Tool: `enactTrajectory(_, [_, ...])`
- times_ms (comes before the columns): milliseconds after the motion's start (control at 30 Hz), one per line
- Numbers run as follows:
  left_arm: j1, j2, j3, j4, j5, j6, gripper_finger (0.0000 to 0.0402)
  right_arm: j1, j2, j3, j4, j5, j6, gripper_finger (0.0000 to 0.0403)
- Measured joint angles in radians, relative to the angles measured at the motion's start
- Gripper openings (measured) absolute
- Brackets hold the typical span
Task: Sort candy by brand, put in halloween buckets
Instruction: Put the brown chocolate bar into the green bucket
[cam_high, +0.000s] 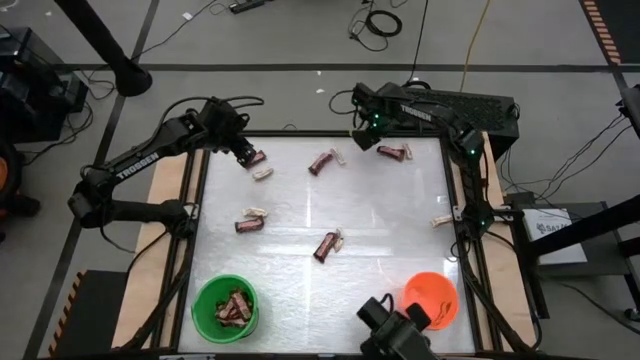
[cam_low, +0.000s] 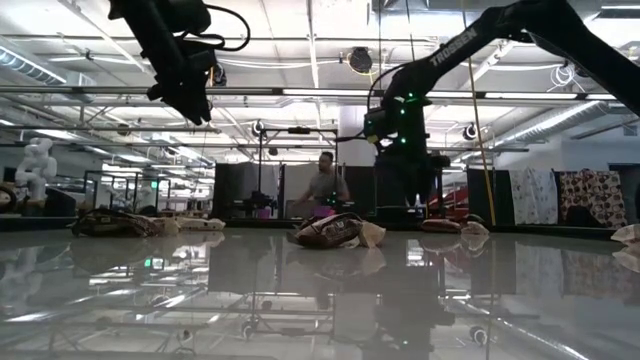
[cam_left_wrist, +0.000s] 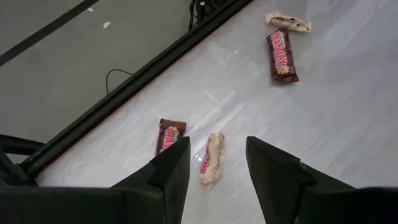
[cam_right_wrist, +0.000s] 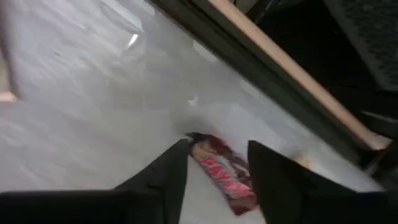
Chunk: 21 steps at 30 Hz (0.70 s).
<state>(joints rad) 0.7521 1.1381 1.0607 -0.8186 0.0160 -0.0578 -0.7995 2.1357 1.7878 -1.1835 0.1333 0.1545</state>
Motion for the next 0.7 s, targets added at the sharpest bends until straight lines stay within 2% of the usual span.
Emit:
enactTrajectory(167, [0.0,0.0,0.0,0.001,0.006,-0.022,0.0164,0.0,0.0,0.0,-0.012,0.071,-0.058,0.0226])
enactTrajectory(300, [0.0,0.0,0.0,0.001,0.009,-0.042,0.0164,0.008,0.013,0.0,-0.035,0.032,-0.048,0.0258])
enactTrajectory(367, [0.0,0.0,0.0,0.0,0.01,-0.045,0.0164,0.018,0.027,0.0,-0.037,0.028,-0.046,0.0264])
enactTrajectory(533, [0.0,0.0,0.0,0.0,0.009,-0.066,0.0164,0.048,0.06,0.0,-0.026,0.131,-0.051,0.0262])
enactTrajectory(700, [0.0,0.0,0.0,-0.001,0.009,-0.066,0.0164,0.055,0.06,0.0,-0.026,0.131,-0.057,0.0258])
